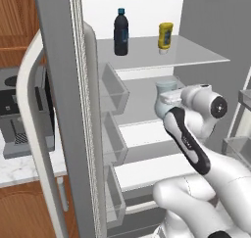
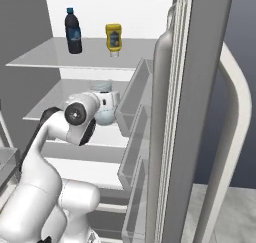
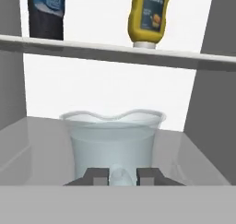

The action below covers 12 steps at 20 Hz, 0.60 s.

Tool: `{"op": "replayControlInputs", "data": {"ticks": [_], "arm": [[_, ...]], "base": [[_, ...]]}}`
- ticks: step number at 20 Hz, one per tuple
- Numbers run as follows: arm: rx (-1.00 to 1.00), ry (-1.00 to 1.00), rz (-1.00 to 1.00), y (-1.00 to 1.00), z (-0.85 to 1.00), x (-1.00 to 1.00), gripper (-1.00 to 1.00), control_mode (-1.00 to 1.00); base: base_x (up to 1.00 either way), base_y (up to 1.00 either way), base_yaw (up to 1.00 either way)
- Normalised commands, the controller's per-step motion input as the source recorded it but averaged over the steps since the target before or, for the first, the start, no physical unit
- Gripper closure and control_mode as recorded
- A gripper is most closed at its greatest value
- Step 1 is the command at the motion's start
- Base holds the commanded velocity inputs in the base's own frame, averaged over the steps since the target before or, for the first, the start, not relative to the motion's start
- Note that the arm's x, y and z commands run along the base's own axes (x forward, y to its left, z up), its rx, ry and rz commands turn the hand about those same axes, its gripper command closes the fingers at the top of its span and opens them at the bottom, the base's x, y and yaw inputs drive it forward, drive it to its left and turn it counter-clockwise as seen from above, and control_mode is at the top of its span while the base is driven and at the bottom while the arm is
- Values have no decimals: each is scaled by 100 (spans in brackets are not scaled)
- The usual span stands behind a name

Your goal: Move the water bottle and mustard from the second highest shelf to the top shelf to make space. Then, place the pitcher from the counter on the cleared second highest shelf.

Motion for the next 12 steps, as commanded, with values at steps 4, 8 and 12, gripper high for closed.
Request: {"op": "replayControlInputs", "data": {"ticks": [4, 8, 12], "arm": [[-12, -61, 0, 0, -34, -28, 100, -100], [-1, -41, 0, 0, -1, -1, 100, -100], [0, -14, 0, 0, 12, 5, 100, -100]], "base": [[0, 0, 0], [0, 0, 0], [0, 0, 0]]}}
